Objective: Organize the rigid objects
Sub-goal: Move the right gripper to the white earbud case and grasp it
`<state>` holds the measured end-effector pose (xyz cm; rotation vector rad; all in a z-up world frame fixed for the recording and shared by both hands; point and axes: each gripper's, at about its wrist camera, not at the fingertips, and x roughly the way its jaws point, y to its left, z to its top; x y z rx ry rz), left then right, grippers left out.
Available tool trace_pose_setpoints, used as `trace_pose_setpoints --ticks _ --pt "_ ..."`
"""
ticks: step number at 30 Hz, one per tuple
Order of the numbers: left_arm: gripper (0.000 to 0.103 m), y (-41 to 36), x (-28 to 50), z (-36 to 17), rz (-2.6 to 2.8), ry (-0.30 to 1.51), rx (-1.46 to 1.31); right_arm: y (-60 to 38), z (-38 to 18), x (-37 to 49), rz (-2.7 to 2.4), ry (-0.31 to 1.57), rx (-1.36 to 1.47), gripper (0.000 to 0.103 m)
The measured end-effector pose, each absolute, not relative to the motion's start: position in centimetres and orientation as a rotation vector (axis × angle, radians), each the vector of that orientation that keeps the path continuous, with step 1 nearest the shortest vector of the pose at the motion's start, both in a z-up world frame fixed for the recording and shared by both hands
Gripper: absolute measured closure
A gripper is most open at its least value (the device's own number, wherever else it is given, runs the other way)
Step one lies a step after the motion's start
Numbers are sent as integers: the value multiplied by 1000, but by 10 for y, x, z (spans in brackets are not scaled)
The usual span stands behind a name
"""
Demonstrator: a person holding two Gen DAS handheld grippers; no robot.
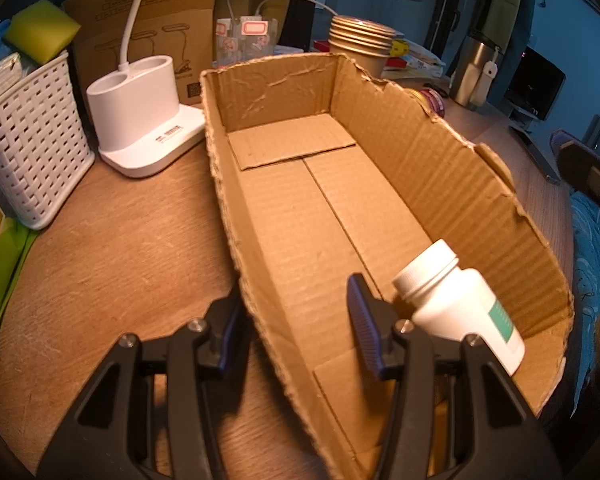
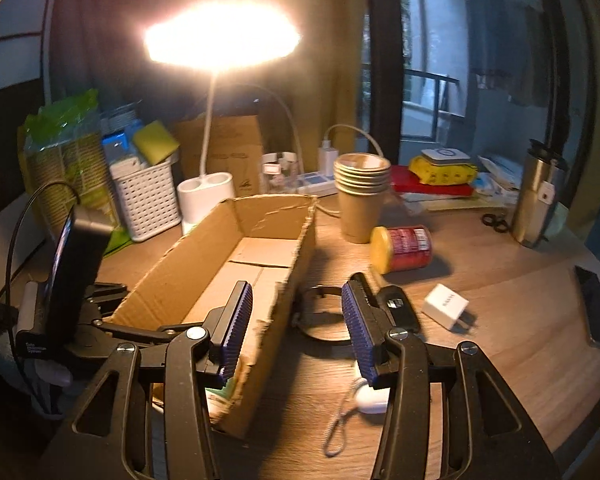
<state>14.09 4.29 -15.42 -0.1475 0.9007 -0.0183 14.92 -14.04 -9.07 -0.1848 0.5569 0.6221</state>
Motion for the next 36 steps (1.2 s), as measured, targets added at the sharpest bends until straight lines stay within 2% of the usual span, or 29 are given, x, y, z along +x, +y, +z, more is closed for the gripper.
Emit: trace_pose_setpoints --ticks 16,36 --pt "53 43 141 -154 -18 901 -148 -186 -119 174 392 627 -187 46" --pt "53 43 141 -154 -18 901 -148 -187 -159 182 361 749 -236 45"
